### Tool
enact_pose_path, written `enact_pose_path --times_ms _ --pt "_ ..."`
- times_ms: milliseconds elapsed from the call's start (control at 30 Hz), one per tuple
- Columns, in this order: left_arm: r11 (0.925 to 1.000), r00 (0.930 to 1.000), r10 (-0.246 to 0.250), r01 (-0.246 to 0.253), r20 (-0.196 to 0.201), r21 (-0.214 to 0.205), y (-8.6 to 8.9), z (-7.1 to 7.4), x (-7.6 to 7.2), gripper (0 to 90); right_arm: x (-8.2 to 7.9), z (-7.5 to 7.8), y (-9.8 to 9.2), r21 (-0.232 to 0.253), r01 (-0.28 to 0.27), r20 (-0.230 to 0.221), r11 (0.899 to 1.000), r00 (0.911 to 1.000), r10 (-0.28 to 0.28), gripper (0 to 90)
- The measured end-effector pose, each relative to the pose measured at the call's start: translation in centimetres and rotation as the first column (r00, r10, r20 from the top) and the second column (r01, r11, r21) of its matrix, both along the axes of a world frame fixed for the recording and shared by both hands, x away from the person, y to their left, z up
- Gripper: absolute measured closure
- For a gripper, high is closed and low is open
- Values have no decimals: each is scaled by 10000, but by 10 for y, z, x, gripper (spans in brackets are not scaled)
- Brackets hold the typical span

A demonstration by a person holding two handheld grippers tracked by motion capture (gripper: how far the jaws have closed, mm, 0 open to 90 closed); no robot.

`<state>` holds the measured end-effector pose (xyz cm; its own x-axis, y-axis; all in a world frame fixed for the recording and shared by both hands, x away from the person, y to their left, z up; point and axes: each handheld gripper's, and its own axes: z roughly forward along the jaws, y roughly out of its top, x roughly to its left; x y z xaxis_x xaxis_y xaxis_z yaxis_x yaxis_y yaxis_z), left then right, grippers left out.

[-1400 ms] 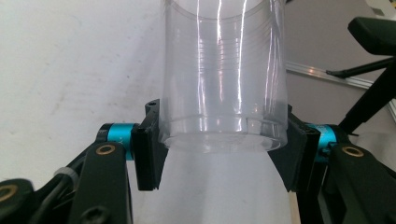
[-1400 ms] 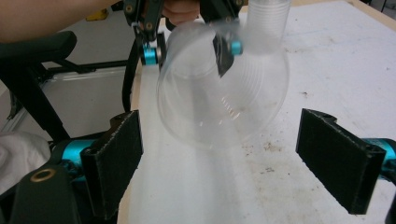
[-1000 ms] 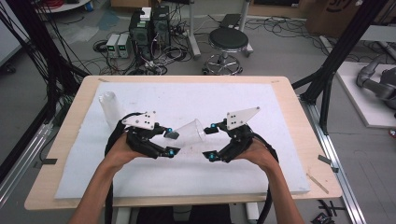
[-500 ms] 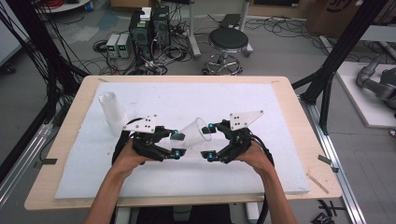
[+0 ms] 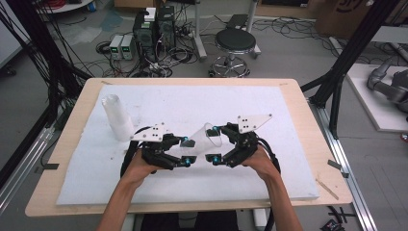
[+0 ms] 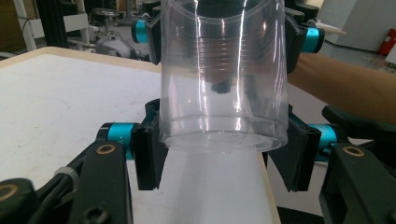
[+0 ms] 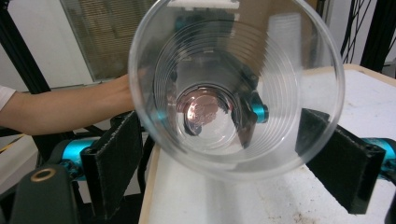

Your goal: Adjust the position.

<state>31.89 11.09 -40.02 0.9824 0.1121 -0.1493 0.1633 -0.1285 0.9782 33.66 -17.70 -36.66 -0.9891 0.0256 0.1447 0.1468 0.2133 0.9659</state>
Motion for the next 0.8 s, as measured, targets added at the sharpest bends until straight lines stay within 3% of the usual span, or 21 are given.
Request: enact_pose_path --times_ms 400,800 --pt "9999 9999 -100 99 91 53 -6 -1 0 428 2 0 6 262 -221 -23 9994 9998 222 161" --pt "9996 9996 -243 240 174 162 -6 -2 0 429 3 2 5 609 -302 26 9977 9995 301 307"
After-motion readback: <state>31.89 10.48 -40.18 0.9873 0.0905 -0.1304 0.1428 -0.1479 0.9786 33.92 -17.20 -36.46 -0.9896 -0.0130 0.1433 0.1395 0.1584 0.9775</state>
